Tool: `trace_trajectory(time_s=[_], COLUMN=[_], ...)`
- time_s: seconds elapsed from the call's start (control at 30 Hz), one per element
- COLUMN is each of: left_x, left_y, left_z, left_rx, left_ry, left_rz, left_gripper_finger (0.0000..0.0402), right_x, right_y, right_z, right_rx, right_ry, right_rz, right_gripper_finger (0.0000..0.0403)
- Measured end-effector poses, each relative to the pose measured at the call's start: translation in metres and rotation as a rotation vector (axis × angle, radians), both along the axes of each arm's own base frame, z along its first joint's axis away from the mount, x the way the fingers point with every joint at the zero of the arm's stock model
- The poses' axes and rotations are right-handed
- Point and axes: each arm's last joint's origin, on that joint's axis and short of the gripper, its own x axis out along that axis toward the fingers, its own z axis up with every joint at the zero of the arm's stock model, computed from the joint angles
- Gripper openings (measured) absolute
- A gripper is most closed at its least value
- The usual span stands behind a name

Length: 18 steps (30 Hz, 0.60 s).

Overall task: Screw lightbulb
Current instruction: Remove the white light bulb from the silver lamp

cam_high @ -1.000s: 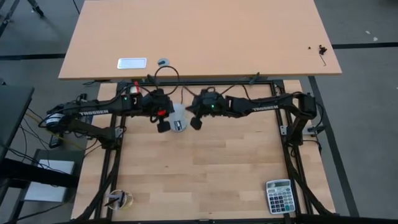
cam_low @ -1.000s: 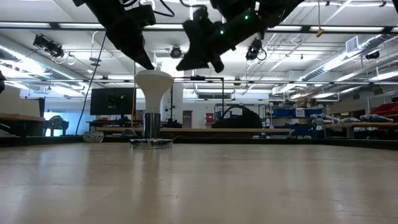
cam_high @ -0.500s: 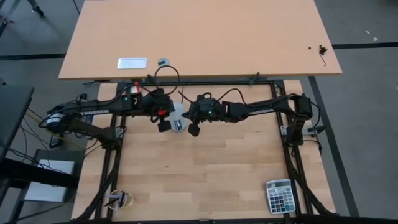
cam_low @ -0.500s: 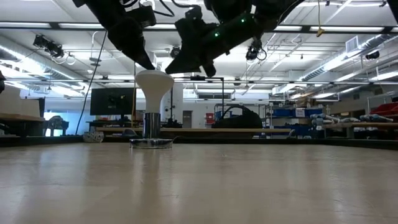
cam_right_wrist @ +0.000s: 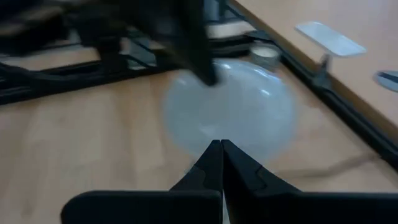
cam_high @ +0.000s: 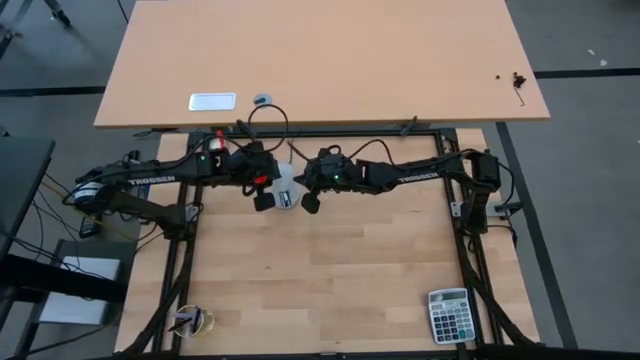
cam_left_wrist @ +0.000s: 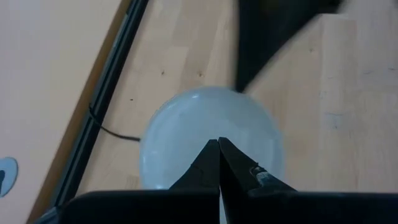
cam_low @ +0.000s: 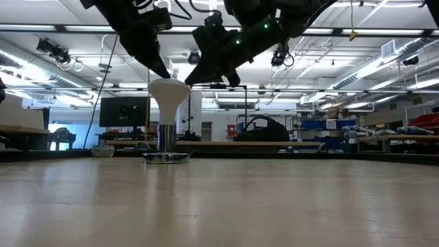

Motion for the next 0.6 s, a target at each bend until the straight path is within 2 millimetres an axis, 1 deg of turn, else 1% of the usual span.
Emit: trace_trajectory(time_s=[0.17, 0.27, 0.37, 0.43, 0.53, 0.6], left_x=[0.001, 0.001, 0.001, 0.001, 0.002, 0.001], left_y=[-0.003, -0.004, -0.004, -0.004, -0.003, -0.004], left_z=[0.000, 0.000, 0.000, 0.000, 0.001, 0.004], left_rx=[-0.008, -0.007, -0.007, -0.007, -0.003, 0.005], left_ry=[-0.001, -0.006, -0.006, -0.007, -0.023, -0.042], left_rz=[-0.016, -0.021, -0.021, -0.020, -0.021, -0.024], left_gripper_finger=[0.0000, 0.0000, 0.0000, 0.0000, 0.0000, 0.0000], right_x=[-0.004, -0.007, -0.009, -0.010, -0.012, -0.012], right_y=[-0.013, -0.026, -0.031, -0.028, -0.019, -0.013], right_z=[-0.009, -0.006, -0.006, 0.000, 0.015, 0.020], right_rx=[-0.022, -0.011, -0.002, -0.009, -0.021, -0.032], right_ry=[0.062, 0.057, 0.068, 0.057, 0.007, 0.000], right_rz=[-0.090, -0.152, -0.170, -0.153, -0.124, -0.102], right_gripper_finger=[0.0009, 0.0009, 0.0009, 0.0009, 0.0009, 0.0009])
